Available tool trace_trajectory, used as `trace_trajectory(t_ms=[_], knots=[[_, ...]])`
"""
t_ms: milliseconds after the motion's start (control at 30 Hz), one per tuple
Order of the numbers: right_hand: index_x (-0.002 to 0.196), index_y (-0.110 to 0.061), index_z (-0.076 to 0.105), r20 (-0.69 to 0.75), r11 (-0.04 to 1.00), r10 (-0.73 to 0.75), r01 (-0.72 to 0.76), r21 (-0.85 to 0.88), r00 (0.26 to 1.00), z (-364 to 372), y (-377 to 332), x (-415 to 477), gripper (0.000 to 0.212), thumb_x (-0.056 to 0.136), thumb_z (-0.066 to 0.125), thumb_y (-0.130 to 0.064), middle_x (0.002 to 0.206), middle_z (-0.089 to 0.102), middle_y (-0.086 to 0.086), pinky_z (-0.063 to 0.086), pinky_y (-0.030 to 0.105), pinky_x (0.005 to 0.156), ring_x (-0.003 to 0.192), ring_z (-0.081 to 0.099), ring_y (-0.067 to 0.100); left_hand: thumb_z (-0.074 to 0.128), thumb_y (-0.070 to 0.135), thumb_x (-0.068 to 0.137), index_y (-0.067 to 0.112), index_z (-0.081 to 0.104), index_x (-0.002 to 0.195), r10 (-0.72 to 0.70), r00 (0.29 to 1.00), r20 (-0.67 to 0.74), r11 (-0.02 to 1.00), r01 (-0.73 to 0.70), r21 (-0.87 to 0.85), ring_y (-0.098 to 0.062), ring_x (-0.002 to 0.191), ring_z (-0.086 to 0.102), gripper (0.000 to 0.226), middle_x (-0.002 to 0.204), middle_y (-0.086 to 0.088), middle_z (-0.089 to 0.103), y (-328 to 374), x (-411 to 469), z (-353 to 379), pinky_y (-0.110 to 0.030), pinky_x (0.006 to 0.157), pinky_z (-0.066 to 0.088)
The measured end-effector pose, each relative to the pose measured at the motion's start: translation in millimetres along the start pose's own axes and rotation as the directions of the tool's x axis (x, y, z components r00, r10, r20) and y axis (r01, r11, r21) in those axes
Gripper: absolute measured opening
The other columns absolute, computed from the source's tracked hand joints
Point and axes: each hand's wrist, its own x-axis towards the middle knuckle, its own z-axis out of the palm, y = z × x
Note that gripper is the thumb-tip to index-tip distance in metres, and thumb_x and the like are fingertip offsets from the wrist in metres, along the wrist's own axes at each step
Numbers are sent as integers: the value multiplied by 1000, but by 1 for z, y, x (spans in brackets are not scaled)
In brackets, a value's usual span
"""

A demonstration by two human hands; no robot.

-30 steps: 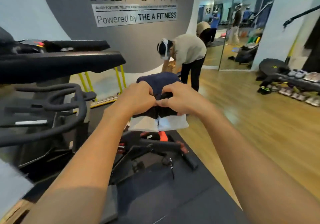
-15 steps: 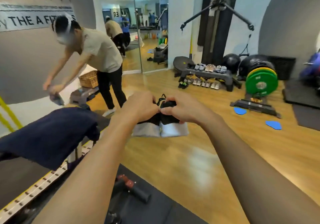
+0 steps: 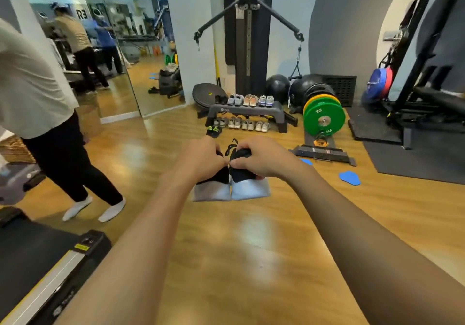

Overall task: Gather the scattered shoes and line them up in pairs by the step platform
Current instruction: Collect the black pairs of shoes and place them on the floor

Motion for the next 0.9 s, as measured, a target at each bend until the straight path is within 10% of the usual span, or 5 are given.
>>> trace_trajectory(t_ms=[300, 500, 900], knots=[[95, -13, 65, -18, 1000, 24, -24, 10, 1000, -16, 92, 215, 25, 87, 64, -37, 92, 64, 6, 56, 43, 70, 83, 60, 23, 64, 33, 83, 20, 51, 63, 12, 1000, -26, 1000, -11, 25, -18, 63, 48, 28, 63, 2, 51, -43, 230, 26, -28, 47, 27], [88, -16, 64, -53, 994, 91, -87, 71, 994, -21, 163, 373, 22, 86, 65, -38, 88, 65, 5, 45, 27, 53, 77, 60, 19, 65, 35, 82, 20, 55, 70, 90, 995, -29, 996, -90, 13, -25, 72, 52, 21, 70, 0, 56, -86, 408, 51, -29, 53, 32], [85, -11, 66, -70, 965, 189, -172, 199, 980, -9, 303, 694, 21, 84, 68, -32, 82, 66, 8, 53, 37, 58, 67, 62, 23, 66, 33, 81, 22, 54, 75, 149, 988, 24, 989, -149, -14, -36, 85, 59, 17, 85, -10, 66, -166, 751, 119, -32, 61, 37]])
